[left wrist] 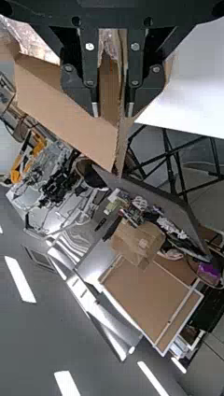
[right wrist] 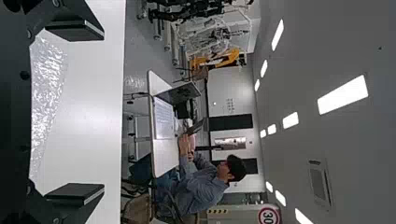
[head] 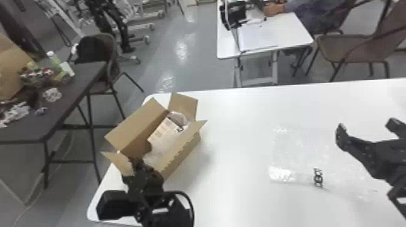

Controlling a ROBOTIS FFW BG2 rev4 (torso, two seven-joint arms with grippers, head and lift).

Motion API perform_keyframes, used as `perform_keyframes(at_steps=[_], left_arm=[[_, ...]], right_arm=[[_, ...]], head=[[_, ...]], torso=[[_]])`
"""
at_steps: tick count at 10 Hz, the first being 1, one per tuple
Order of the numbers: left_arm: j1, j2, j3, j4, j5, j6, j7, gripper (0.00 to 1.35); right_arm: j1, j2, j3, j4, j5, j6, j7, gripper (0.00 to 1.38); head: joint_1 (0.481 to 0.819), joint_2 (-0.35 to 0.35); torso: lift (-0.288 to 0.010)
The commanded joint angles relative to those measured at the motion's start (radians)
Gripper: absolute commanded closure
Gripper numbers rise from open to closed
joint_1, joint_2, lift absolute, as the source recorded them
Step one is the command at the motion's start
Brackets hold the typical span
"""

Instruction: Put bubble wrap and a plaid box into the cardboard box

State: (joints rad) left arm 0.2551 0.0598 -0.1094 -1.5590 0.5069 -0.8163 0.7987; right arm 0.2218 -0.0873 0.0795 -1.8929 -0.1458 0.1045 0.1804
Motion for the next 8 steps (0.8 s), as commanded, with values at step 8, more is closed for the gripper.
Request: perform_keyframes(at_steps=[8], left_arm=[[0.089,-0.062,0.344,-0.138,-0.611,0.046,-0.004,0.49]], right_arm=[[0.004,-0.012,-0.001,-0.018,0.006,0.015,0.016,0.15]], head=[[0.695,0.350]], torso=[[-0.108]])
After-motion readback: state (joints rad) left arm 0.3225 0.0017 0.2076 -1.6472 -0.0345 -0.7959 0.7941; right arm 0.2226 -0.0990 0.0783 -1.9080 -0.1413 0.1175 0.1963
